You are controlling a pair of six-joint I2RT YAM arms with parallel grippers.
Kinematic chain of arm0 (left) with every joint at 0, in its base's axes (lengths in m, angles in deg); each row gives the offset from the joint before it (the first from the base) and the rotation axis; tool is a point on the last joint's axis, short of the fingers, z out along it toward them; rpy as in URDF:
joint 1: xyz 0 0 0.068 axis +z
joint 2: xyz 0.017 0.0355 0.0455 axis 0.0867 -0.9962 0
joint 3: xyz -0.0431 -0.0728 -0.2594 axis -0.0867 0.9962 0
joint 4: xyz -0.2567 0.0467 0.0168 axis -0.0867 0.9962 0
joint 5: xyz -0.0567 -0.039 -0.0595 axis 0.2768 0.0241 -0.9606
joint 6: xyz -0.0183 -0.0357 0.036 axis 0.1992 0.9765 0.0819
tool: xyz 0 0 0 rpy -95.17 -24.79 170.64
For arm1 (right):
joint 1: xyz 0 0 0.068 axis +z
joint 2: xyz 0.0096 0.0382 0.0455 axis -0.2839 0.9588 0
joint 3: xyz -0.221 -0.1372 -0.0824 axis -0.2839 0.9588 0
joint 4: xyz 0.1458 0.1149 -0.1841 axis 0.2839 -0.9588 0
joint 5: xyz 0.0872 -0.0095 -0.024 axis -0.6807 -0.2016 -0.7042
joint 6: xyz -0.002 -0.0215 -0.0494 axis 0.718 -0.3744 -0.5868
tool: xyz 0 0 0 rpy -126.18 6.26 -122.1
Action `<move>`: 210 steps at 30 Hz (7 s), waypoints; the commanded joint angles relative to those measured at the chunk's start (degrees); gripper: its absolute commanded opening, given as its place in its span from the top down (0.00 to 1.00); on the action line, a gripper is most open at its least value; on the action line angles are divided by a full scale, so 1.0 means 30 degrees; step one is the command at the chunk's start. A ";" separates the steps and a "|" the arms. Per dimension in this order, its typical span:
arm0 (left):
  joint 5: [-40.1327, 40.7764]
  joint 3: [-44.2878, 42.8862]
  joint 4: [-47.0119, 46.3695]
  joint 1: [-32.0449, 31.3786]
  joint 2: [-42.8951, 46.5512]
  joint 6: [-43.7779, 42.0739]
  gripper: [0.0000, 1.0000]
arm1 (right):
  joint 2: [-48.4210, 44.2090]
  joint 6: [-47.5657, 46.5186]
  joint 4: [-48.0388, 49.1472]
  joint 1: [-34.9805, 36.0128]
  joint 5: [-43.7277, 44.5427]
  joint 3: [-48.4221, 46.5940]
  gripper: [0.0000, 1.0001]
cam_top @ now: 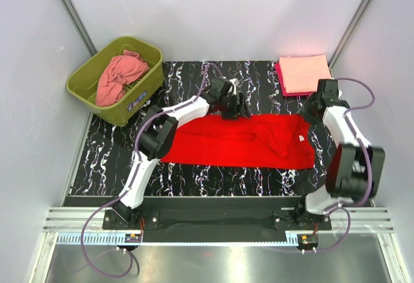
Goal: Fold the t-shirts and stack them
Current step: Fold the tshirt
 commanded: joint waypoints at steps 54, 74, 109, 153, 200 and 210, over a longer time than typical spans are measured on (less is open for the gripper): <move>-0.5097 0.3568 -0.3430 0.2083 0.2735 0.0438 0.29 | 0.5122 -0.2487 -0.1271 0.4677 -0.5130 -0.0850 0.64; -0.7585 0.2281 -0.6267 0.1821 0.1009 0.1050 0.33 | 0.5295 -0.2312 -0.1100 0.4678 -0.4477 -0.2960 0.86; -0.6272 -0.1266 0.0116 0.0472 -0.0577 -0.1349 0.88 | 0.1904 0.4130 -0.7052 0.2688 0.0776 -0.1564 0.61; -0.3982 -0.1441 -0.3953 -0.1110 -0.3271 0.3923 0.72 | -0.5717 0.8414 0.7920 0.0517 -0.1727 0.9844 0.43; -0.3371 -0.1066 0.0142 -0.0057 0.1557 0.1701 0.52 | -0.2527 0.6270 0.1424 0.0838 -0.3044 0.4516 0.65; 0.0351 0.8133 0.1672 0.1907 0.7155 -0.0939 0.51 | -0.0331 0.5834 -0.0098 0.1279 -0.2756 0.1908 0.50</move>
